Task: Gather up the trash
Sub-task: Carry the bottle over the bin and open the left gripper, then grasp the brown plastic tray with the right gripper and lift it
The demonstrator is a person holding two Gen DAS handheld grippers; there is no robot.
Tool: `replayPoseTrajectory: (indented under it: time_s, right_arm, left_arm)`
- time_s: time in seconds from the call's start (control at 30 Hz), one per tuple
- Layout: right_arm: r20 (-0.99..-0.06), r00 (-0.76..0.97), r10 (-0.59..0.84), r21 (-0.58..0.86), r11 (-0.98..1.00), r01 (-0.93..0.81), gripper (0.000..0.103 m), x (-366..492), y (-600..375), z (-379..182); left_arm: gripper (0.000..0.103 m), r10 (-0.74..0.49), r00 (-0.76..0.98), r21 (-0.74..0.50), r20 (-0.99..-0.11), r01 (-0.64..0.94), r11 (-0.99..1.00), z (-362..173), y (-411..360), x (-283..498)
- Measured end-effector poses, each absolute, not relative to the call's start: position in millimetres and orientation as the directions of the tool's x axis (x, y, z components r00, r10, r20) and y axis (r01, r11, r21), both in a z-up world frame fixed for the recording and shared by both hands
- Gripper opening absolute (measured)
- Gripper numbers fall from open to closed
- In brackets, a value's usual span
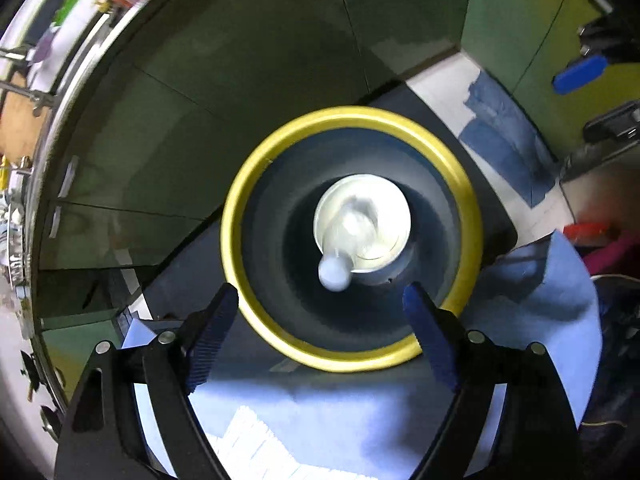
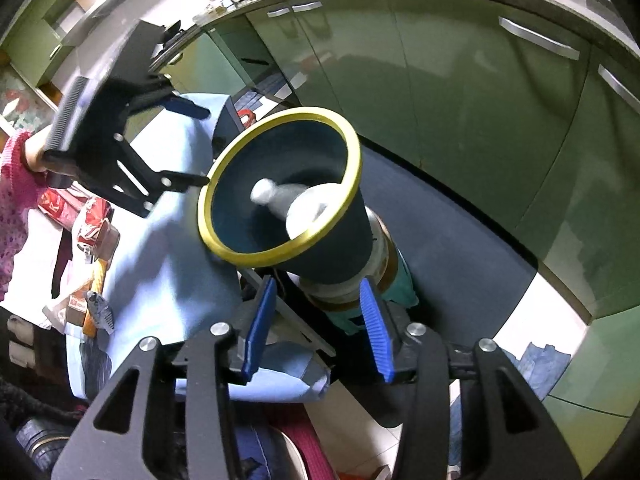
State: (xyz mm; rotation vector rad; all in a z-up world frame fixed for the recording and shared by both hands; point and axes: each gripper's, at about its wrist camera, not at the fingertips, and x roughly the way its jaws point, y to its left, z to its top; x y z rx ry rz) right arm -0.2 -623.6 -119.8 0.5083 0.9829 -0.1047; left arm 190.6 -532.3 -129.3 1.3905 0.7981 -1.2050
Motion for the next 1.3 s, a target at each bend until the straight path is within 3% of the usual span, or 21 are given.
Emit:
replayPoseTrajectory:
  time_s: [0.3,0.57,0.77,1.0,1.13,1.3]
  right_arm:
    - [-0.829,0.532,0.173,0.317,0.929,0.193,0.042,36.3,-577.0,-105.8]
    - [-0.83,0.484,0.276,0.265,0.96,-0.093,0.041,115.4,-471.7,-87.0]
    - [-0.824,0.434,0.363,0.249,0.922,-0.298,0.018,185.2,-385.6,-71.6]
    - [-0.873,0.36,0.329,0.15,0.884,-0.443,0.017,247.9,-313.2,-82.2]
    - [-0.893,0.34,0.295,0.104,0.869,-0.483,0.017,266.7,-296.0,-92.5]
    - [-0.91,0.309,0.277,0.097,0.865,-0.492,0.017,280.5,-295.8,-103.2]
  left_arm:
    - [0.093,-0.388,0.276,0.244,-0.879,0.961,0.13,-33.4,-404.7,213.5]
    - [0.098,-0.456,0.458,0.17,-0.763,0.822,0.543,18.8,-227.9,223.1]
    - [0.098,-0.378,0.634,0.172,-0.674,0.632,0.755,12.3,-103.1,208.9]
    - [0.098,-0.33,0.713,0.037,-0.619,0.446,0.894,-19.0,-2.9,218.0]
    - [0.098,-0.259,0.769,0.007,-0.584,0.324,0.946,-41.9,32.5,244.8]
    - [0.098,-0.255,0.79,-0.082,-0.557,0.254,0.964,-68.5,68.1,279.4]
